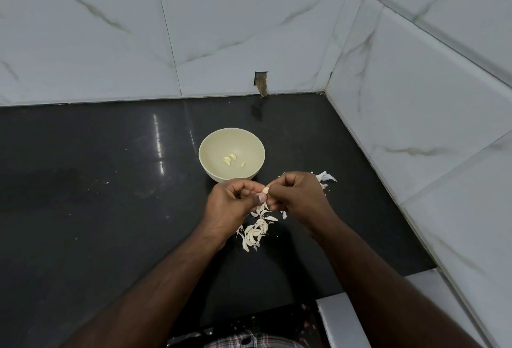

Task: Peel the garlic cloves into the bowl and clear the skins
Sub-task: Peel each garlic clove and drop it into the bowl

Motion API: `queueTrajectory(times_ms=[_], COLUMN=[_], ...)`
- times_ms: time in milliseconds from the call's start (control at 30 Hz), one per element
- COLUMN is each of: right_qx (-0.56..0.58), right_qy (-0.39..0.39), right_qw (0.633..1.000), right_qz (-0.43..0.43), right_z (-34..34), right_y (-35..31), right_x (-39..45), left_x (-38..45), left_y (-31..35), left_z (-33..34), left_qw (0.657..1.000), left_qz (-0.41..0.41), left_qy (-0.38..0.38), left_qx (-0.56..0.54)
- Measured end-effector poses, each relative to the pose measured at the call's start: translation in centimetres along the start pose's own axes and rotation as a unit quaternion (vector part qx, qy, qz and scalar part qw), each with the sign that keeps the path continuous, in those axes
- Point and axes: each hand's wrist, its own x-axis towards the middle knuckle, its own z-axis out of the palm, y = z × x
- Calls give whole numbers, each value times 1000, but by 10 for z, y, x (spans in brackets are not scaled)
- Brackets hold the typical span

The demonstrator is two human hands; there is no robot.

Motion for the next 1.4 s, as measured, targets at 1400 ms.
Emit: queueTrajectory(times_ms=[1400], right_qx=[-179], right_qy=[49], right_qw=[982], right_qz=[-45], right_z=[-39], right_y=[2], right_x=[5], left_x=[1], left_y=[5], left_z=[-4], left_qw=[989], left_qz=[-68], left_qy=[-22], left_qx=[-130])
